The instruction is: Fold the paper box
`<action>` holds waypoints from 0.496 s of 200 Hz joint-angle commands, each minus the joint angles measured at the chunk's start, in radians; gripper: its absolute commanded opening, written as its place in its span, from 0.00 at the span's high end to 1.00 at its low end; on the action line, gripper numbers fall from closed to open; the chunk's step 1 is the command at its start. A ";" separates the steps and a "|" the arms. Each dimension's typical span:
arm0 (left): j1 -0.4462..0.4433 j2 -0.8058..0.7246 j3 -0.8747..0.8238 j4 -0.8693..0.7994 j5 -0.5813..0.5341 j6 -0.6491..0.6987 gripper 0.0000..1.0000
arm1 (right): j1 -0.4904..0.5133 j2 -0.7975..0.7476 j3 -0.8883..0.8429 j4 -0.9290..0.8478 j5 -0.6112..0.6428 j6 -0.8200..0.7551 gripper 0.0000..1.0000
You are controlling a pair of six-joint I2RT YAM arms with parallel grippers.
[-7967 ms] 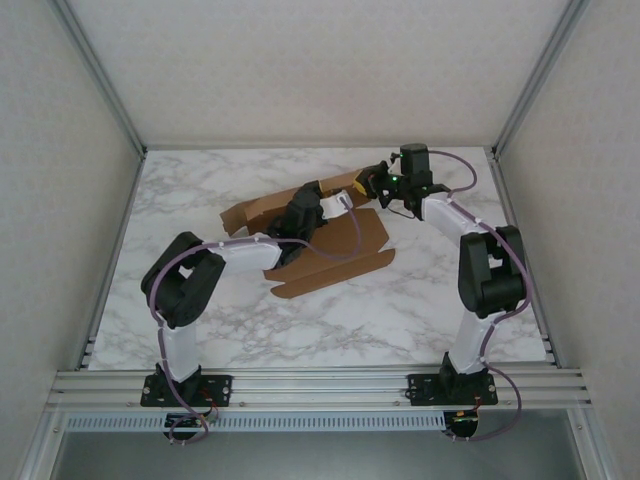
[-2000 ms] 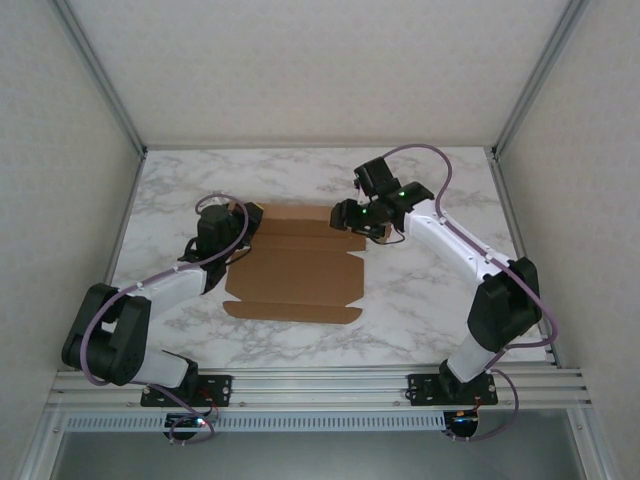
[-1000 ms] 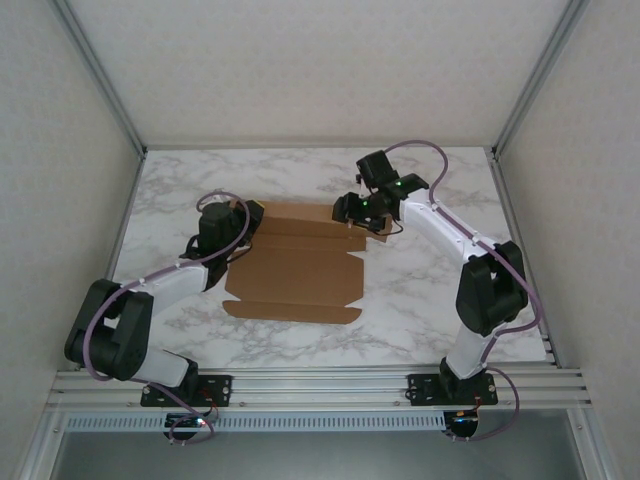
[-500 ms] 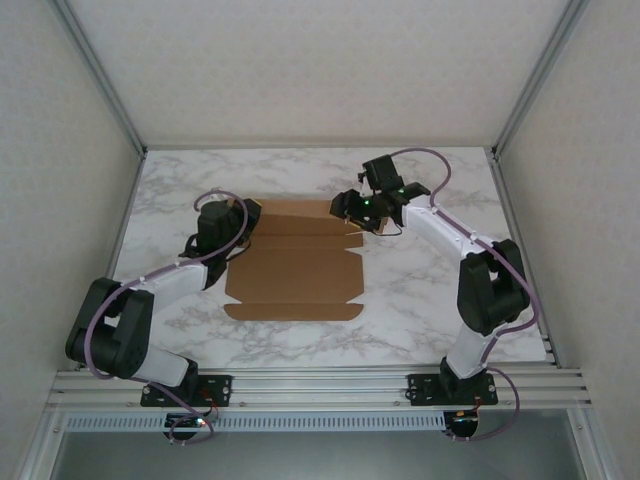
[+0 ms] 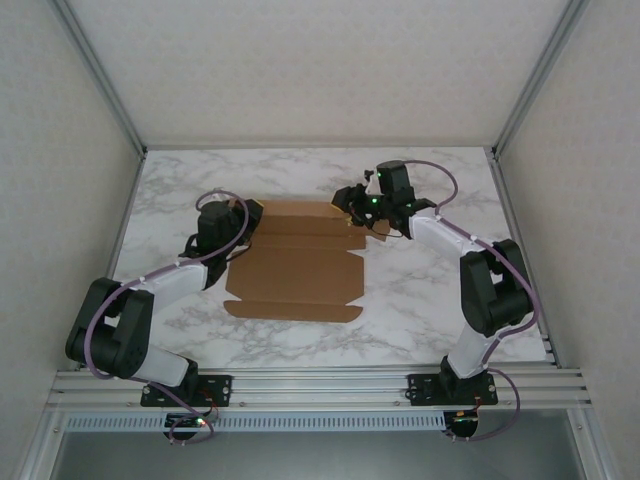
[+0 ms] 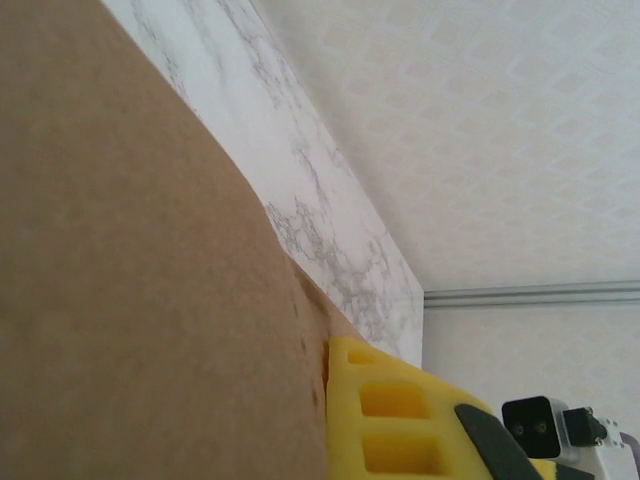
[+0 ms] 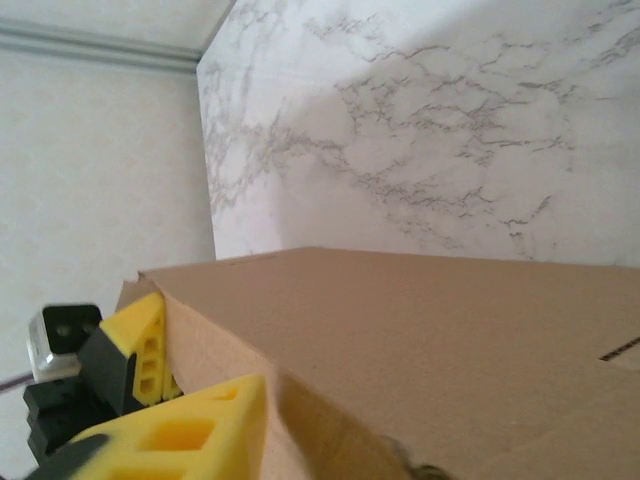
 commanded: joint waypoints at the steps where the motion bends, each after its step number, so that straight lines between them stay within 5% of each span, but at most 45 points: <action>1: -0.015 0.021 -0.005 -0.126 0.068 0.038 1.00 | 0.003 0.009 -0.012 0.099 -0.037 0.024 0.74; 28: -0.014 0.017 0.000 -0.137 0.061 0.043 1.00 | 0.003 -0.002 -0.031 0.077 -0.022 0.005 0.77; 63: -0.015 0.014 -0.006 -0.149 0.037 0.043 1.00 | -0.010 -0.066 -0.036 -0.068 0.054 -0.109 0.37; 99: -0.014 0.004 -0.008 -0.161 0.017 0.042 1.00 | -0.036 -0.223 -0.101 -0.164 0.157 -0.240 0.31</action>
